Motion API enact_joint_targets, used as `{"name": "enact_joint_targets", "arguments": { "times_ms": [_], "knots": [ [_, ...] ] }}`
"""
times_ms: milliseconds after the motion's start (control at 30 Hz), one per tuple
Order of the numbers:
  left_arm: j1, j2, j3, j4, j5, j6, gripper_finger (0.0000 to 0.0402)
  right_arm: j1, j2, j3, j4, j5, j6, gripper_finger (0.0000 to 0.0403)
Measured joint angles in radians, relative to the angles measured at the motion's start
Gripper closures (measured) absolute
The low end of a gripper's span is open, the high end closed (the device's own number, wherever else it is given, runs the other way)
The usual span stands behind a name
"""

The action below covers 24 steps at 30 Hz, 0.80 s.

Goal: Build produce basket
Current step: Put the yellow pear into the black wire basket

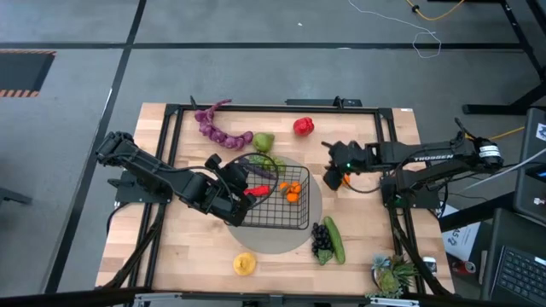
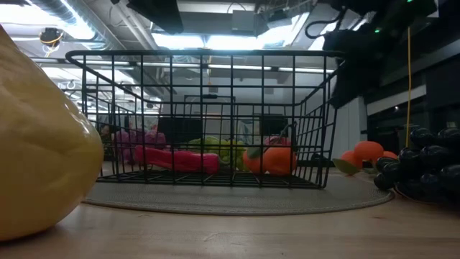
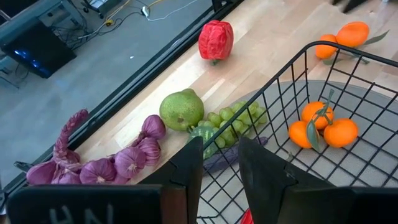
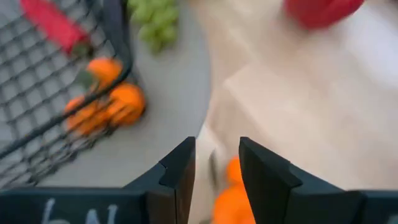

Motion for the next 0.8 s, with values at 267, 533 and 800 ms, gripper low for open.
{"name": "enact_joint_targets", "arguments": {
  "times_ms": [267,533,800],
  "knots": [
    [0.002,0.000,0.000,-0.003,0.033,0.000,0.0305,0.189,0.000,0.000,-0.014,-0.016,0.166,0.0277],
    [-0.011,0.000,0.000,0.004,0.129,0.023,0.0305,0.393,0.000,0.000,-0.014,-0.009,0.453,0.0277],
    [-0.103,-0.006,0.000,0.284,0.288,0.357,0.0305,0.603,0.000,0.000,0.032,0.176,0.692,0.0277]
  ]
}}
